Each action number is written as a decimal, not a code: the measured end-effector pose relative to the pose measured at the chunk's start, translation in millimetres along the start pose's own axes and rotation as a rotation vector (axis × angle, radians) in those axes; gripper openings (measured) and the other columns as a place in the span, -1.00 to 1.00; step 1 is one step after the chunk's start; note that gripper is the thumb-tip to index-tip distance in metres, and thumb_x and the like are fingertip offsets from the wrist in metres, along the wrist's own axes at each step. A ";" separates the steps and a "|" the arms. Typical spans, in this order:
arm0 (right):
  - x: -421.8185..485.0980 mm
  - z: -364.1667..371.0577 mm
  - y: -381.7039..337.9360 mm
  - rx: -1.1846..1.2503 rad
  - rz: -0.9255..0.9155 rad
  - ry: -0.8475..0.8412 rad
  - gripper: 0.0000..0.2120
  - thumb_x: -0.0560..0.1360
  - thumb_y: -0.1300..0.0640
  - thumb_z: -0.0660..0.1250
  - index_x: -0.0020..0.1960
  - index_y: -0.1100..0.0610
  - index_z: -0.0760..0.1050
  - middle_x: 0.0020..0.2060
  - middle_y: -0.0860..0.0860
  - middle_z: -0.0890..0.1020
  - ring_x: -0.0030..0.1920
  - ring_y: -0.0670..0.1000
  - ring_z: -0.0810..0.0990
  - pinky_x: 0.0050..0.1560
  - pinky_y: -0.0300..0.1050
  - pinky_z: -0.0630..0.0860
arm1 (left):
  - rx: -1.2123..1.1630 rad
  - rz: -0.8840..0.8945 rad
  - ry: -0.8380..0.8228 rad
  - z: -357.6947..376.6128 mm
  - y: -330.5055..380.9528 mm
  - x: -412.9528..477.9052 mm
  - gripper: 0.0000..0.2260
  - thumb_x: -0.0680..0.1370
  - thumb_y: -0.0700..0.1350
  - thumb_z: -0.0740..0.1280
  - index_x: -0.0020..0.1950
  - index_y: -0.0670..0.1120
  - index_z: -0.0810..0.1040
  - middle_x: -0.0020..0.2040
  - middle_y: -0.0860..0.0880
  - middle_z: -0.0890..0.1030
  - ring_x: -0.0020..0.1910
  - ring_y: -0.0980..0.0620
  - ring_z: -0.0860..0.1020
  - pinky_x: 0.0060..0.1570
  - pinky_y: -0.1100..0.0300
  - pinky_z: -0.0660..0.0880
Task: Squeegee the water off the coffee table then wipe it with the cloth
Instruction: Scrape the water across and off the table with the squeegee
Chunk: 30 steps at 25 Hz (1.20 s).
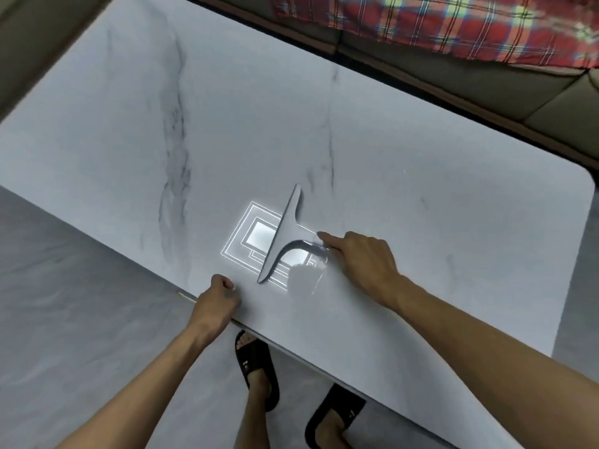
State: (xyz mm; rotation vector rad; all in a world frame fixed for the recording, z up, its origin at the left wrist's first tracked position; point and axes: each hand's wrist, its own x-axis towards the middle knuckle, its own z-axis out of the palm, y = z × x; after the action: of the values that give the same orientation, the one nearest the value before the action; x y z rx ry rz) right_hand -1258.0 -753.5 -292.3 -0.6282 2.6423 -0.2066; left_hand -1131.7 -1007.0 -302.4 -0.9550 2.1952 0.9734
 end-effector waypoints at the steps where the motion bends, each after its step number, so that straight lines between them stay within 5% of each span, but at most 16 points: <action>1: -15.9 -4.1 23.9 0.002 0.045 -0.009 -0.61 0.63 0.01 0.07 0.39 -0.34 0.26 -0.14 -0.03 0.54 -0.11 0.11 0.59 -0.15 -0.05 0.48 | 0.008 0.012 -0.035 8.3 3.8 -3.9 -0.86 0.50 -0.19 0.22 0.04 -0.05 0.36 -0.30 -0.05 0.46 -0.38 -0.01 0.40 -0.42 0.15 0.27; 7: -112.4 -20.3 112.7 -0.028 0.231 0.028 -0.63 0.64 -0.12 -0.07 0.36 -0.32 0.34 -0.24 -0.08 0.51 -0.27 0.05 0.51 -0.27 -0.10 0.38 | -0.045 0.044 -0.062 47.8 14.6 -30.3 -0.89 0.48 -0.18 0.27 -0.01 -0.08 0.41 -0.18 -0.07 0.54 -0.32 -0.01 0.44 -0.34 0.15 0.34; 13: -155.8 -30.5 114.7 -0.088 0.302 0.088 -0.63 0.62 -0.14 -0.04 0.39 -0.32 0.31 -0.33 -0.09 0.44 -0.37 0.05 0.41 -0.36 -0.12 0.29 | -0.035 0.081 0.026 51.2 10.4 -41.7 -0.88 0.47 -0.24 0.23 -0.14 -0.02 0.45 -0.26 -0.10 0.63 -0.35 -0.05 0.54 -0.43 0.22 0.40; 19: -139.1 -17.0 39.6 0.058 0.052 0.112 -0.66 0.61 -0.07 0.14 0.36 -0.32 0.36 -0.30 -0.17 0.40 -0.36 -0.08 0.44 -0.39 -0.20 0.21 | -0.056 0.023 0.206 31.2 -8.0 -35.9 -0.87 0.50 -0.21 0.14 -0.01 -0.02 0.40 -0.26 -0.11 0.57 -0.30 -0.13 0.57 -0.42 0.17 0.35; 25: -59.3 33.7 -90.2 0.059 -0.440 -0.094 -0.64 0.65 0.00 0.10 0.40 -0.28 0.31 -0.10 0.02 0.55 -0.22 0.11 0.56 -0.34 -0.12 0.33 | -0.142 -0.072 0.391 -12.5 -53.5 -21.7 -0.95 0.52 -0.17 0.21 -0.02 -0.08 0.40 -0.15 -0.03 0.54 -0.15 -0.12 0.52 -0.27 0.11 0.35; 30: 6.3 50.0 -162.9 0.093 -0.381 -0.046 -0.65 0.66 0.04 0.11 0.40 -0.22 0.36 -0.09 0.04 0.57 -0.21 0.15 0.58 -0.33 -0.12 0.25 | -0.014 -0.087 0.368 -47.1 -86.0 -0.2 -0.78 0.50 -0.20 0.28 0.12 -0.12 0.37 -0.08 -0.10 0.50 -0.14 -0.13 0.47 -0.17 0.10 0.35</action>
State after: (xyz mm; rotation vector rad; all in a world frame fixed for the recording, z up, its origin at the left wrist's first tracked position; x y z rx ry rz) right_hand -1177.1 -903.3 -301.5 -1.0857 2.4313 -0.4169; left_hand -1073.5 -1085.7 -308.7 -1.3110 2.4193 0.8254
